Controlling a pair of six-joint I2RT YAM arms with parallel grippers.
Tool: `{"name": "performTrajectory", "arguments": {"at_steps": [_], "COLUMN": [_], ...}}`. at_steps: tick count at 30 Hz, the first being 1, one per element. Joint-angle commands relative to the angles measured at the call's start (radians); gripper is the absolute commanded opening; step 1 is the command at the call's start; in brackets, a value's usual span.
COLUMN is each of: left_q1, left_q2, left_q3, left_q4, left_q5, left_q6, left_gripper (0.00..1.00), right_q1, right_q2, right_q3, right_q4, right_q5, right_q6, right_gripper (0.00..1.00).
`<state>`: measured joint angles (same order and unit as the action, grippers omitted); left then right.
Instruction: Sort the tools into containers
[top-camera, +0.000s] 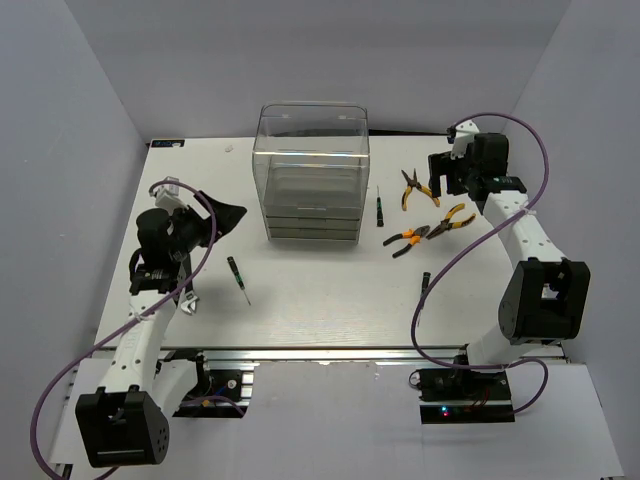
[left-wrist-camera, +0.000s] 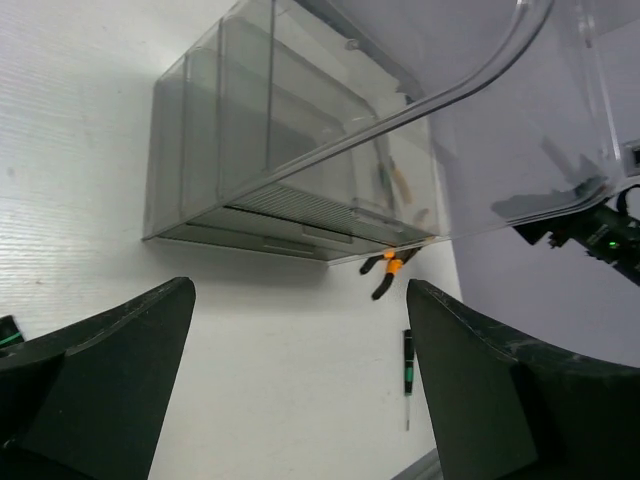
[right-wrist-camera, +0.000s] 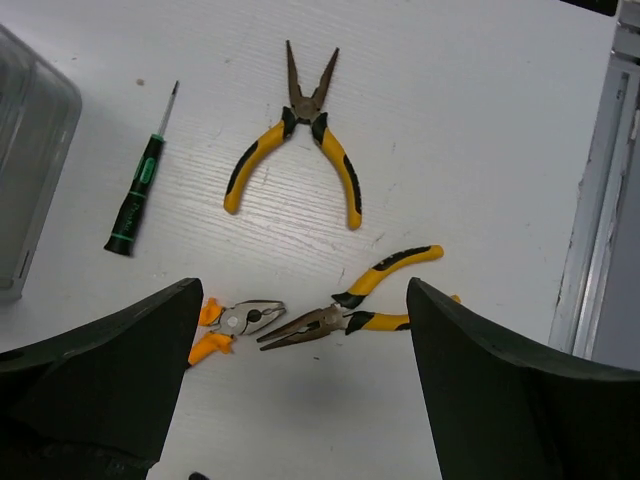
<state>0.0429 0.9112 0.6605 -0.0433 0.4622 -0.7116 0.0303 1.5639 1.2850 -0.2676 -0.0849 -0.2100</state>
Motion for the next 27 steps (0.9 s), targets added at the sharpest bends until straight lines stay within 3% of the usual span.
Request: {"name": "performTrajectory", "arguments": {"at_steps": [1,3,5,7,8,14,16,20,22,27], "left_q1": [-0.001,-0.011,-0.028,-0.122,-0.148,-0.293,-0.331,-0.379,-0.397,-0.419], "left_q2": [0.011,0.037,0.054,0.072,0.078,0.156,0.195,0.285,0.331,0.468], "left_q3": [-0.021,-0.035,-0.035,-0.026,-0.016,-0.025,-0.027,0.001,0.036,0.086], "left_q4": [0.097,0.132,0.148,0.151,0.151,0.239,0.267,0.296,0.31,0.428], "left_q5": [0.07,0.111,0.113,0.063,0.04,-0.063,-0.107,-0.169,-0.191,-0.256], "left_q6": [-0.08,-0.132,-0.152,-0.154,-0.154,-0.245,-0.29,-0.353,-0.367,-0.455], "left_gripper": [0.98,0.98,0.98,0.97,0.97,0.9,0.9,0.89,0.89,0.77], "right_q1": [0.002,0.002,0.013,0.039,0.081,0.146,0.145,0.146,0.145,0.145], "right_q2": [-0.03,-0.034,-0.038,-0.039,-0.048,-0.071,-0.068,-0.084,-0.102,-0.131], "right_q3": [0.053,0.073,0.103,0.125,0.125,0.076,0.086,0.054,0.014,-0.03], "right_q4": [-0.016,-0.094,-0.254,-0.372,-0.401,-0.45,-0.528,-0.532,-0.479,-0.297], "right_q5": [-0.134,-0.337,-0.509,-0.654,-0.653,-0.682,-0.789,-0.941,-0.98,-1.0], "right_q6": [-0.072,-0.144,-0.371,-0.532,-0.601,-0.669,-0.765,-0.812,-0.743,-0.628], "right_gripper": [0.89,0.89,0.89,0.89,0.9,0.9,0.9,0.89,0.89,0.89]}}
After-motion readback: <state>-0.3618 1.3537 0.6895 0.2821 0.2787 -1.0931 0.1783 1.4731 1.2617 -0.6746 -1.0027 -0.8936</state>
